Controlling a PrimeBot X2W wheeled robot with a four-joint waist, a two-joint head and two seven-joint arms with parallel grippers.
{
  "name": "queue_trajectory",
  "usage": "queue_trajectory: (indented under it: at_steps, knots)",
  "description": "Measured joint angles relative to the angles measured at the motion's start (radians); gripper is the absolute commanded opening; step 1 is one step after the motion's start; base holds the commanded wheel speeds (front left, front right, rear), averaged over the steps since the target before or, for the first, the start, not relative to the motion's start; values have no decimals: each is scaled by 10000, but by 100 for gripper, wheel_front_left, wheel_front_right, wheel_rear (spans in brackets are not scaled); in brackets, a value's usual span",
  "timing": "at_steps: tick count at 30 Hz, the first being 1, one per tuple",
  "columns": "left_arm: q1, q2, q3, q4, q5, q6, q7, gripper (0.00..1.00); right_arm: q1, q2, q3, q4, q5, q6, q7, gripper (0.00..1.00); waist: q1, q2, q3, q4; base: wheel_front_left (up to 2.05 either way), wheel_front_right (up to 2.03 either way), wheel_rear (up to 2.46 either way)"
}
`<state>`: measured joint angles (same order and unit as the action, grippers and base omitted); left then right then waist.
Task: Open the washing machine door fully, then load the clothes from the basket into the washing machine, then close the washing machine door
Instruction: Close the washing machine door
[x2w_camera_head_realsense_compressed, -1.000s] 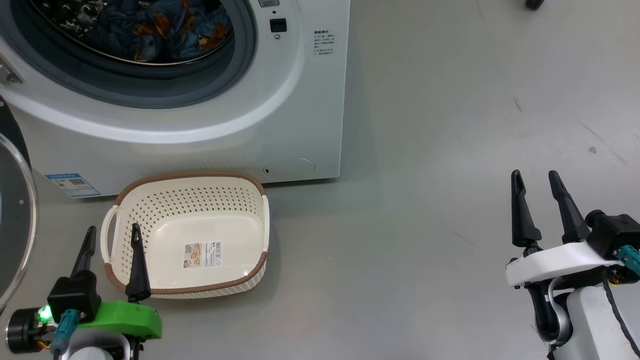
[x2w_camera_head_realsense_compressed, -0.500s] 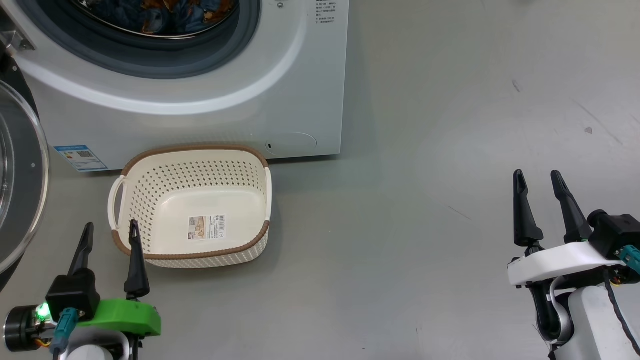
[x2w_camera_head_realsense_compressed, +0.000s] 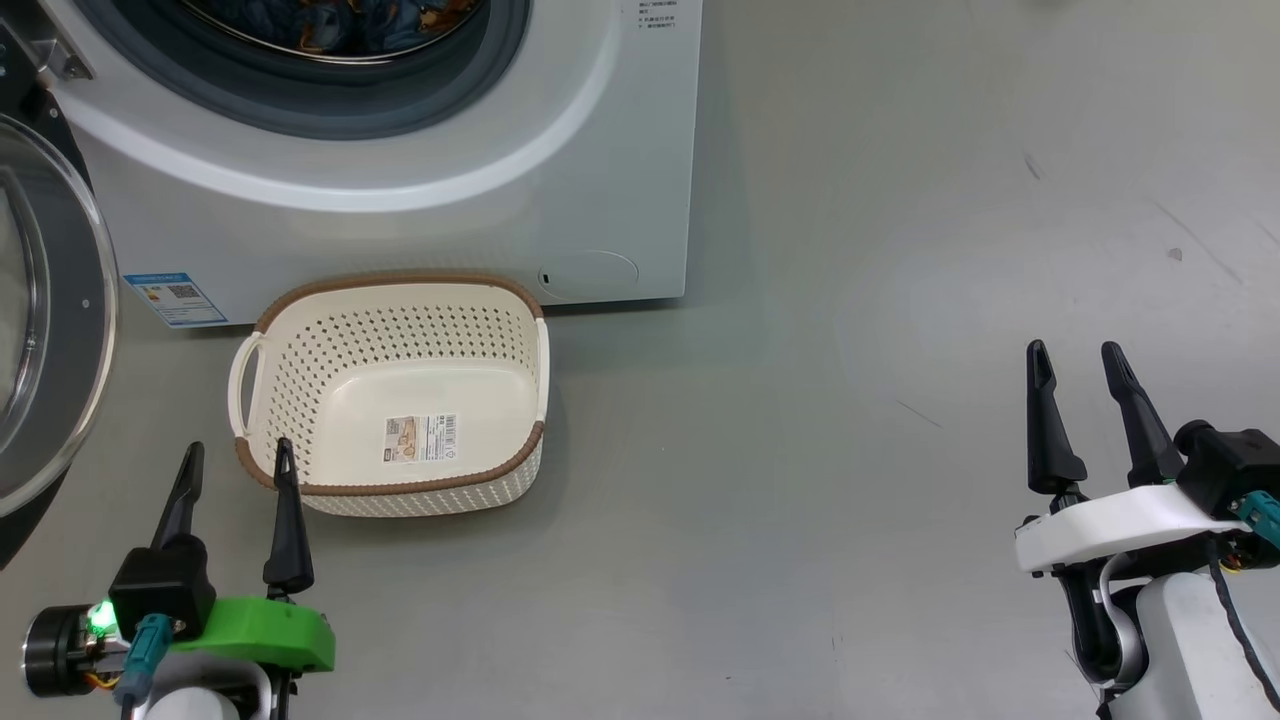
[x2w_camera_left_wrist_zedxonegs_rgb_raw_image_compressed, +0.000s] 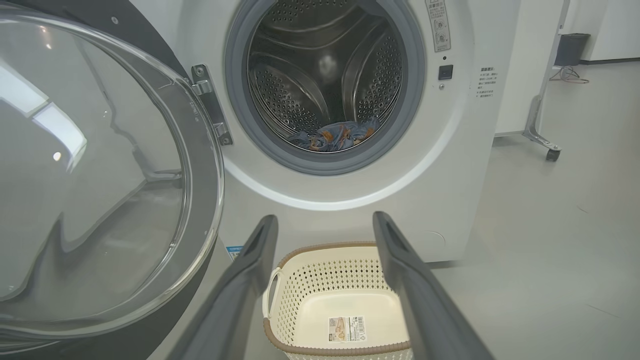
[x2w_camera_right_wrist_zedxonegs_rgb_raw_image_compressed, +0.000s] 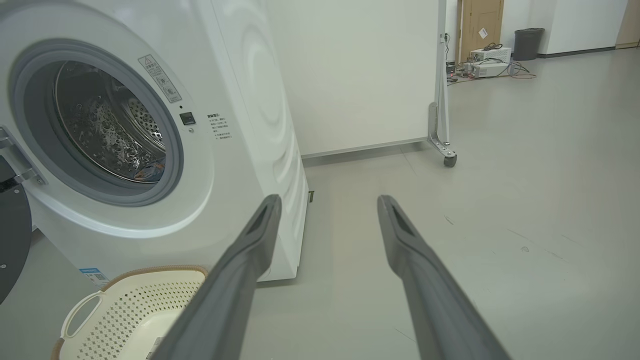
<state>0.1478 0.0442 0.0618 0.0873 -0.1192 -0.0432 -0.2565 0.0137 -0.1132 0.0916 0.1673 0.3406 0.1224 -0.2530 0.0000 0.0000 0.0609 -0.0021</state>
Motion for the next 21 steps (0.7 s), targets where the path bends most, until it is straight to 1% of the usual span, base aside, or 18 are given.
queue_trajectory:
  at_steps: [21]
  knots:
    - [32, 0, -56, -56, -4, 0, 0, 100, 15, -81, 63, 13, -174, 0, 0, 100, 0, 0, -280, 119, -1, 1, 0]
